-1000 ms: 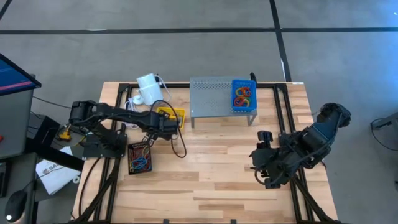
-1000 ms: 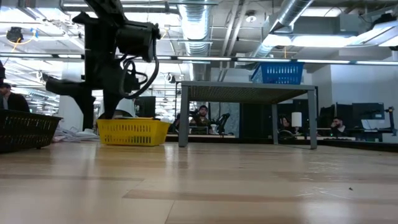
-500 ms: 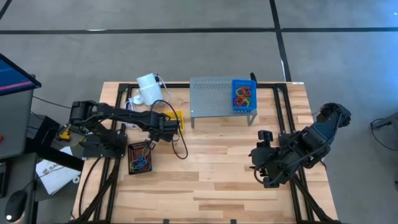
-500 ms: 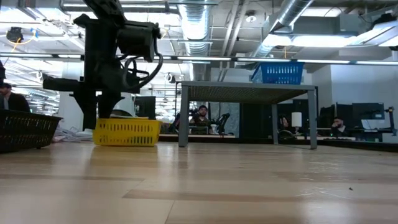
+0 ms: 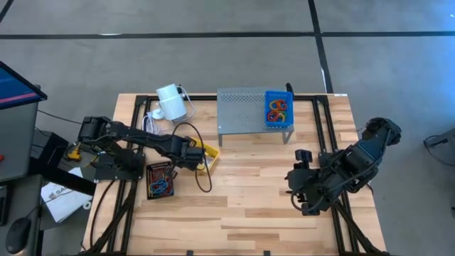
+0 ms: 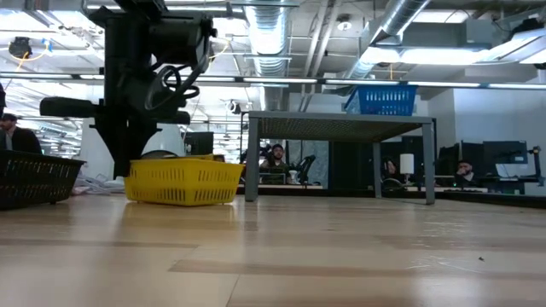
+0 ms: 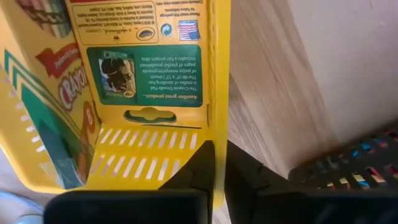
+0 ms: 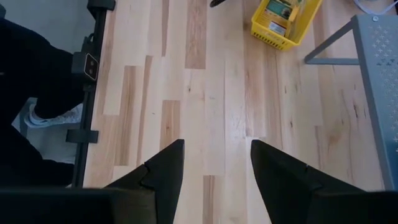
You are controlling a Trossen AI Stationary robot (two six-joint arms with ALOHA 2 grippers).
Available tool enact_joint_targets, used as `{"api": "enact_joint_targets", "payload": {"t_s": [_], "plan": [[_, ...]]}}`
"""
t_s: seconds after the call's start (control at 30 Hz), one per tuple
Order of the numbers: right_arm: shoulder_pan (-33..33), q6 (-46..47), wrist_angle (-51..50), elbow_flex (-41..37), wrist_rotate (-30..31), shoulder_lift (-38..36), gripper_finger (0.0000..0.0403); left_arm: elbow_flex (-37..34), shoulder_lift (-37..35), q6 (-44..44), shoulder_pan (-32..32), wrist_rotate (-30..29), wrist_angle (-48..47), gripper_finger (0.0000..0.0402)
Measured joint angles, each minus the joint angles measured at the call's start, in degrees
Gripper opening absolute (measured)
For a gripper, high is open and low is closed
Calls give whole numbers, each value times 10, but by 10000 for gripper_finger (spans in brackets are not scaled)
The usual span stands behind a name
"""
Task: Pick & Place Office Desk Supplies
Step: Put the yellow bin on the shelf
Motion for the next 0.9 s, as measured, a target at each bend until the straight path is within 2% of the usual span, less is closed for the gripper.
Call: {"api": "enact_joint_targets", "payload": {"t_s": [0.2,0.47,0.67,0.9], "plan": [[0,0,4,0,0,0,182,0,0,37,-2,-29,2,12],[0,-1,15,0,-3,0,182,0,0,168,-2,-58,18,8],[0,0,15,0,-3,0,182,0,0,297,-5,-73,38,5],[5,8,15,0,-3,0,182,0,0,502,-31,-153,90,6]]}}
